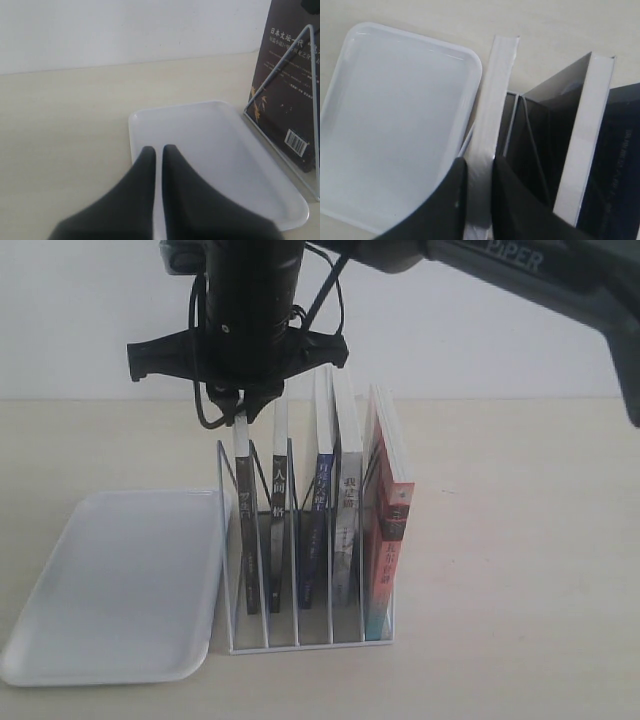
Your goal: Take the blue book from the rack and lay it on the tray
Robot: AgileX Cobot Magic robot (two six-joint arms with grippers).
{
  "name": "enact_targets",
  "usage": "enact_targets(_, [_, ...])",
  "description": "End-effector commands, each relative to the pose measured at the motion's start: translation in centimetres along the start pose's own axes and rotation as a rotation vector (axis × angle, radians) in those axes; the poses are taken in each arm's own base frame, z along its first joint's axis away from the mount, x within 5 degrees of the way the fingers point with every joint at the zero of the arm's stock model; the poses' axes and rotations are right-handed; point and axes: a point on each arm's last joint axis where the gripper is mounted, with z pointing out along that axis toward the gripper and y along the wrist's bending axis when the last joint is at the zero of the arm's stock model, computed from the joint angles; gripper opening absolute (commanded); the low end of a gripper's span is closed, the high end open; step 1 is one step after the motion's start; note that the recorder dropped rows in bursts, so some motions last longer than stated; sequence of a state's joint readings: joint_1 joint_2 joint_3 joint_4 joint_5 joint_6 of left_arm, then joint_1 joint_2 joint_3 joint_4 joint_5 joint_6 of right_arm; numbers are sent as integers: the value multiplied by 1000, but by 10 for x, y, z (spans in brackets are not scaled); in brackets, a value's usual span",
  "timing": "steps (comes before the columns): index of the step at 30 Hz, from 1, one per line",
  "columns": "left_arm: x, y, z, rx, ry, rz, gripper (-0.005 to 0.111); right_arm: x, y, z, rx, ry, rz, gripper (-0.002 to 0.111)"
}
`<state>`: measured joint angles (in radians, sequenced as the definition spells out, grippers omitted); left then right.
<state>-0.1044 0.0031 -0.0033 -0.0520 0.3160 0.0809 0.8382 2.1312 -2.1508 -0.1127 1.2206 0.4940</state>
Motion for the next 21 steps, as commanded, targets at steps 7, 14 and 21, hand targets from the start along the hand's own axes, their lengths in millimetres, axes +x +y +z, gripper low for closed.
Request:
enact_targets(7, [1,0,0,-4,-1,-7,5,-7,-9,-46,5,-109,26,0])
enact_targets(14, [1,0,0,-4,-1,-7,5,-7,-11,-63,-12,-139,56,0])
enact_targets(21, [1,0,0,-4,-1,-7,5,-7,-9,-63,-34,-129,154,0])
